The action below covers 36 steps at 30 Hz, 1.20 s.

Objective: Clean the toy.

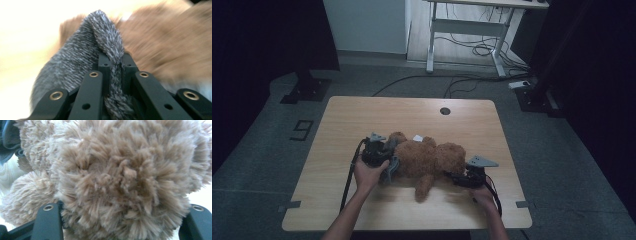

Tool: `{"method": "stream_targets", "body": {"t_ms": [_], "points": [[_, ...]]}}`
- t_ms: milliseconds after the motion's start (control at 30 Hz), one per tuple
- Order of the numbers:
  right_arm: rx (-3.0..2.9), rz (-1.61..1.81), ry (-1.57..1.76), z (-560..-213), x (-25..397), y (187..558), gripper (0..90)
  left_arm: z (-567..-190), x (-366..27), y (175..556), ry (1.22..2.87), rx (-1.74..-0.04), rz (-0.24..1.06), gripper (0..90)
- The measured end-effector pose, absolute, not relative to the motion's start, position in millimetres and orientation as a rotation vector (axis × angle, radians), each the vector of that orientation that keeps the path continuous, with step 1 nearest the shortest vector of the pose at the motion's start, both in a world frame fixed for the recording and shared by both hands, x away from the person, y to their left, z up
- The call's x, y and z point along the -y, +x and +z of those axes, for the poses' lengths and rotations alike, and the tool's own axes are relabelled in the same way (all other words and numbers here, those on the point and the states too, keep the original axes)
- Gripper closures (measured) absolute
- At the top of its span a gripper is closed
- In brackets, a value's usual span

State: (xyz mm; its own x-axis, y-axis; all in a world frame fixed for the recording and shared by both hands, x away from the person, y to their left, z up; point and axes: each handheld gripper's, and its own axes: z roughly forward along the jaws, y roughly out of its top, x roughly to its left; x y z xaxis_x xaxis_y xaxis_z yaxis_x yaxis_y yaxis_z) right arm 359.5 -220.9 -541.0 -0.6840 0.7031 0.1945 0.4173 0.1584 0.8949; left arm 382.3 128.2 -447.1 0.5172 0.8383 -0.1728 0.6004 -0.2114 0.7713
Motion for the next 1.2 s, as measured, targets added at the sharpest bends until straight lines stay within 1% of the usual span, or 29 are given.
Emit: {"method": "stream_targets", "body": {"t_ms": [67, 133, 300, 433, 500, 567, 633, 667, 733, 767, 867, 967, 1200], "points": [[-2.168, 1.539, 1.086, -541.2, 220.2, 359.4, 33.1, -424.8, -114.9, 378.4, 1.888, -1.110, 0.343, 81.6], [-2.164, 1.532, 1.078, -541.1, 218.8, 359.1, 33.1, -407.1, -95.6, 375.4, 1.892, -1.045, 0.347, 81.5], [-2.166, 1.527, 1.083, -540.8, 218.3, 358.1, 33.0, -385.3, -32.3, 377.4, 1.955, -0.918, 0.340, 81.2], [-2.165, 1.523, 1.075, -540.8, 218.0, 357.7, 33.0, -388.6, 3.5, 384.2, 1.986, -0.883, 0.307, 81.1], [-2.166, 1.523, 1.073, -540.8, 218.2, 357.8, 33.0, -397.0, 15.6, 389.1, 2.014, -0.889, 0.303, 80.9], [-2.168, 1.525, 1.073, -540.8, 218.4, 358.0, 32.9, -414.2, 25.5, 396.0, 2.088, -0.910, 0.337, 80.1], [-2.167, 1.524, 1.070, -540.9, 218.2, 357.9, 32.8, -433.3, 26.1, 402.5, 2.148, -0.939, 0.335, 79.9], [-2.168, 1.522, 1.068, -540.9, 218.1, 357.9, 32.7, -441.2, 22.6, 404.9, 2.144, -0.956, 0.332, 80.0], [-2.172, 1.518, 1.064, -541.2, 218.1, 358.2, 32.5, -448.7, 10.6, 410.2, 2.069, -1.026, 0.257, 80.8], [-2.174, 1.521, 1.061, -541.3, 218.4, 358.4, 32.5, -449.7, 4.5, 412.6, 2.053, -1.048, 0.240, 81.4], [-2.171, 1.528, 1.055, -541.6, 217.3, 358.7, 32.5, -447.4, -8.9, 414.1, 2.052, -1.071, 0.262, 82.0], [-2.174, 1.530, 1.052, -541.8, 216.1, 358.4, 32.3, -443.7, -19.6, 412.3, 2.059, -1.073, 0.317, 82.1], [-2.184, 1.526, 1.047, -542.2, 214.9, 358.0, 31.6, -445.7, -52.3, 407.8, 2.011, -1.114, 0.333, 82.0]]}}
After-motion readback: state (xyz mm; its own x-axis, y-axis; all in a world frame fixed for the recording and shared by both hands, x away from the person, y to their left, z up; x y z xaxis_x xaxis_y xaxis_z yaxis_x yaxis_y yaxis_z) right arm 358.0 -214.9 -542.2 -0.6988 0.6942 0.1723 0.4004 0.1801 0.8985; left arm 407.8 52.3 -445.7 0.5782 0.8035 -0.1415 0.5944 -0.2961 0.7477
